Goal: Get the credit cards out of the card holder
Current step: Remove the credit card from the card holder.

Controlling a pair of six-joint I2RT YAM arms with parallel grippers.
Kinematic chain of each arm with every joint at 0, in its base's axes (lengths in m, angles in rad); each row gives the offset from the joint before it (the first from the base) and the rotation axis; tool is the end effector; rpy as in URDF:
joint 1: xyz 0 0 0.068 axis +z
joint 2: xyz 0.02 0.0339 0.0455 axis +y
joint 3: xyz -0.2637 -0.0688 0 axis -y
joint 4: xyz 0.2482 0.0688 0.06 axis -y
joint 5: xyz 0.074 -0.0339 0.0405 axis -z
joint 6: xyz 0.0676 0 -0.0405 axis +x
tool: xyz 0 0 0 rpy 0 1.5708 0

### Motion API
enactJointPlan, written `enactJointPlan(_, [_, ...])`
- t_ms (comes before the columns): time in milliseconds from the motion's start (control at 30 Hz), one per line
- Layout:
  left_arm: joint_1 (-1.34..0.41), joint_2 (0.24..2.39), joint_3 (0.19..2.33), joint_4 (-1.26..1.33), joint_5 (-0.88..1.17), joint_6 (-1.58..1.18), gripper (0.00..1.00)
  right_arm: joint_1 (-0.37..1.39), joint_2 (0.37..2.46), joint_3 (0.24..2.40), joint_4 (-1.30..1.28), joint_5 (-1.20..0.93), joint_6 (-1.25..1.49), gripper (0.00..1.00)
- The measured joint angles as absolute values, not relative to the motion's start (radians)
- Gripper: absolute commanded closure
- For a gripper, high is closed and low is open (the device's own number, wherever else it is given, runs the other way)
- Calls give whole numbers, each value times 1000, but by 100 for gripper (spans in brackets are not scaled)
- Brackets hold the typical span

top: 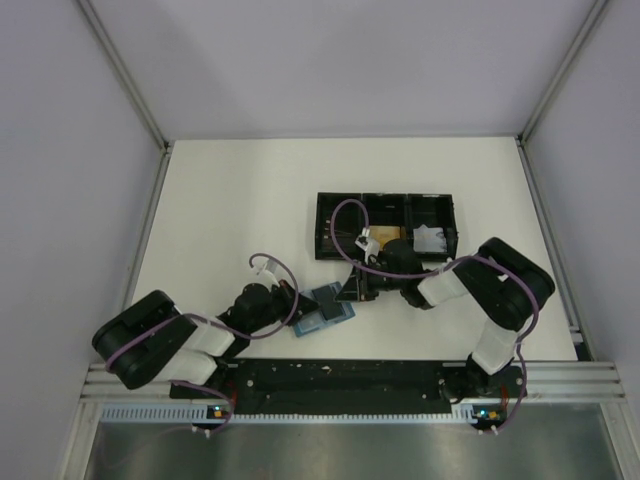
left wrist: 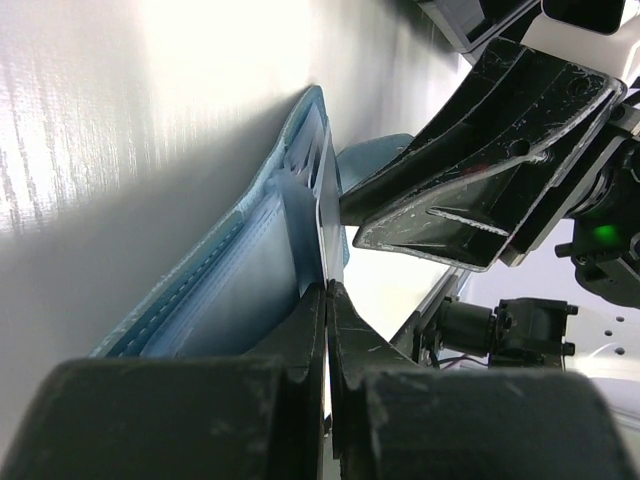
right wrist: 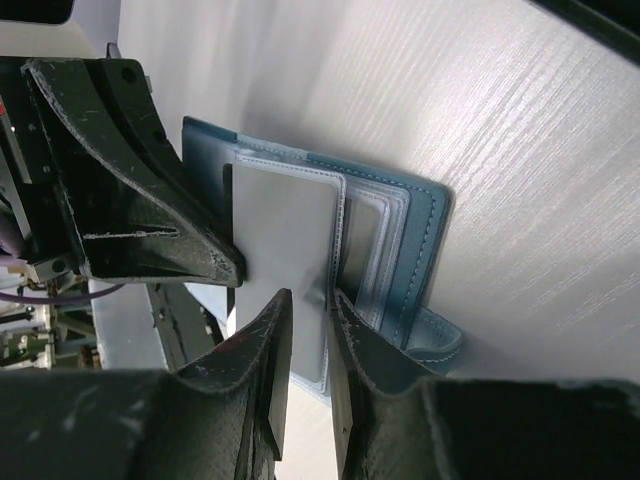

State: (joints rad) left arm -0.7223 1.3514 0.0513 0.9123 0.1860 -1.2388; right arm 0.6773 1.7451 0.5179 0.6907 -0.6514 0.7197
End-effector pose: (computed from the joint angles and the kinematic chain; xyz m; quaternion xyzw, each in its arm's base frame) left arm 0.1544 -0.1527 0.0947 -0.1610 0.8123 -0.5042 0.2450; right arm 0.2203 0.2298 0.0944 -0.1407 0.8267 0.5142 0.1799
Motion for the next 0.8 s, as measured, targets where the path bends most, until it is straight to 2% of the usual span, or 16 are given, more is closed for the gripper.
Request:
enactJointPlan(167, [-722,1415,43,1002,184,-1243,100,668,1759,516,720,-654,737,71])
enactJointPlan(633, [-722,1476,43,1137,191,-1258,100,646,1761,490,788,-649,757,69])
enactJointPlan(700, [-722,1475,43,1145,191,-1258,100,643,1761,482,804,-646,761,70])
enactJointPlan(800, [-722,1468,43,1143,192,-1257,100,638,1761,470,827,-648,764,78])
